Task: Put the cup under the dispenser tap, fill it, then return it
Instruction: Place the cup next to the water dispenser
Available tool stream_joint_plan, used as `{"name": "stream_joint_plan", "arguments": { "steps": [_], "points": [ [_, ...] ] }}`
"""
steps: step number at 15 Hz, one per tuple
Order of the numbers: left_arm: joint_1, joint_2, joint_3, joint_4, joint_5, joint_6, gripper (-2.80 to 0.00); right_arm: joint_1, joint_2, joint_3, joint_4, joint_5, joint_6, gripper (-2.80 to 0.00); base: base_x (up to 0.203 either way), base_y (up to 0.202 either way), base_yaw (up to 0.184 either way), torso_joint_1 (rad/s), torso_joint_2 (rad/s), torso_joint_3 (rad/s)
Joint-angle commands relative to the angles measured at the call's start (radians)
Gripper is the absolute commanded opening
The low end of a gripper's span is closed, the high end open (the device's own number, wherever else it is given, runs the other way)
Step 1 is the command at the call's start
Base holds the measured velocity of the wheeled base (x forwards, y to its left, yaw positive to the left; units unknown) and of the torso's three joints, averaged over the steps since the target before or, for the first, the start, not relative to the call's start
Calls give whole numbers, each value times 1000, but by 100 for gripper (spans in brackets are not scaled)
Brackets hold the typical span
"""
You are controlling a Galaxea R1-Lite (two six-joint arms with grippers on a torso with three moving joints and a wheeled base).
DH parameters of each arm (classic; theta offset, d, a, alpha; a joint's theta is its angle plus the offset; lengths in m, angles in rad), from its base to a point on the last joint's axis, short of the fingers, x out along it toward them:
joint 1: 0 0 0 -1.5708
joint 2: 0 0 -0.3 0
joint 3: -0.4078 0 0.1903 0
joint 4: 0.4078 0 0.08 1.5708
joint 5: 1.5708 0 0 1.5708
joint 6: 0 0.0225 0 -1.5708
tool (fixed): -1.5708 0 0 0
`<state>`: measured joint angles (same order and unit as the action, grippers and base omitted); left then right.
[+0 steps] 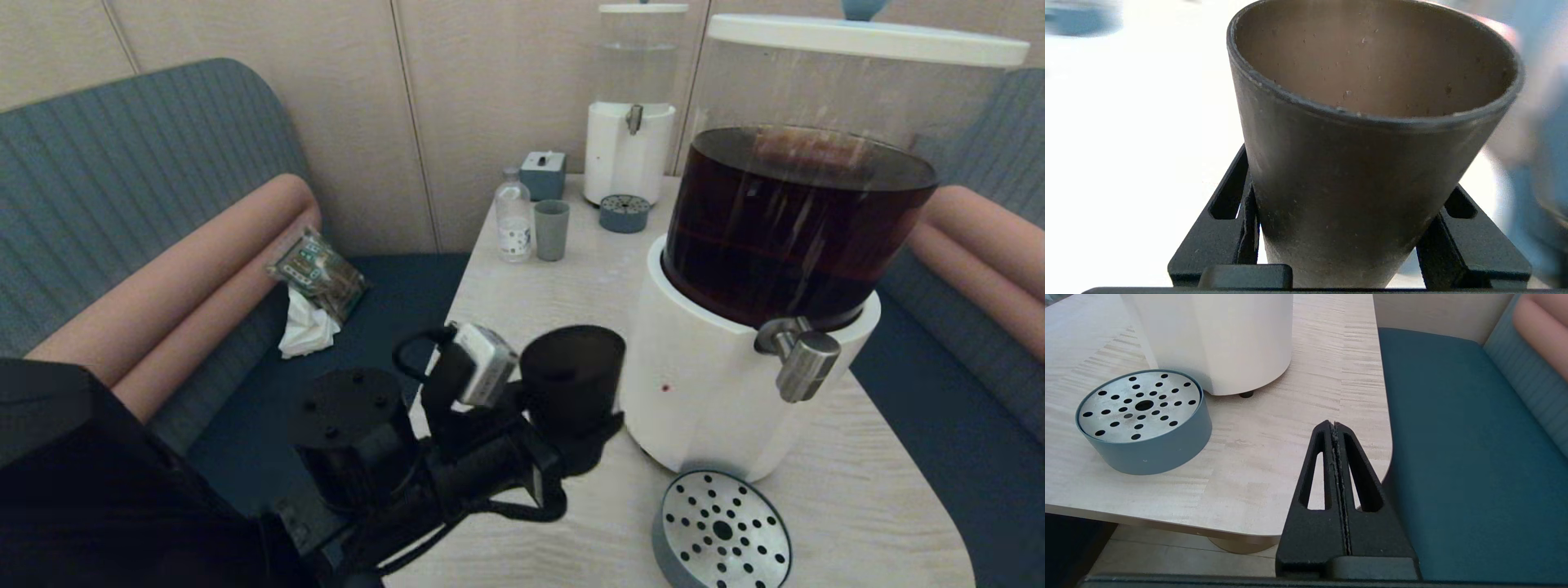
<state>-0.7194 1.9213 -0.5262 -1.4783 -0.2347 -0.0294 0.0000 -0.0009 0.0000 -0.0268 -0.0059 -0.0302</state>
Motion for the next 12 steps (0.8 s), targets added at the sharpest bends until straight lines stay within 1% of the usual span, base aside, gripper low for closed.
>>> {"name": "stream_joint_plan", "arguments": {
  "steps": [1,2,4,6,9,12],
  "points": [
    [83,-10,-17,-9,-1,3,-280,0,-1,9,-1,0,0,-280,0,0,0,0,0,0],
    [122,0,-35,-9,-4,6,-280,0,-1,9,-1,-2,0,-280,0,0,0,0,0,0],
    [182,43,-107,-12,-10,9,-280,0,-1,9,-1,0,0,-280,0,0,0,0,0,0],
    [221,107,-175,-31,-12,7,-280,0,-1,9,-1,0,0,-280,0,0,0,0,0,0],
    [255,231,-256,-48,-12,7,-280,0,-1,9,-1,0,0,-280,0,0,0,0,0,0],
    [262,356,-298,-51,-11,5,-280,0,-1,9,-1,0,0,-280,0,0,0,0,0,0]
  ]
}}
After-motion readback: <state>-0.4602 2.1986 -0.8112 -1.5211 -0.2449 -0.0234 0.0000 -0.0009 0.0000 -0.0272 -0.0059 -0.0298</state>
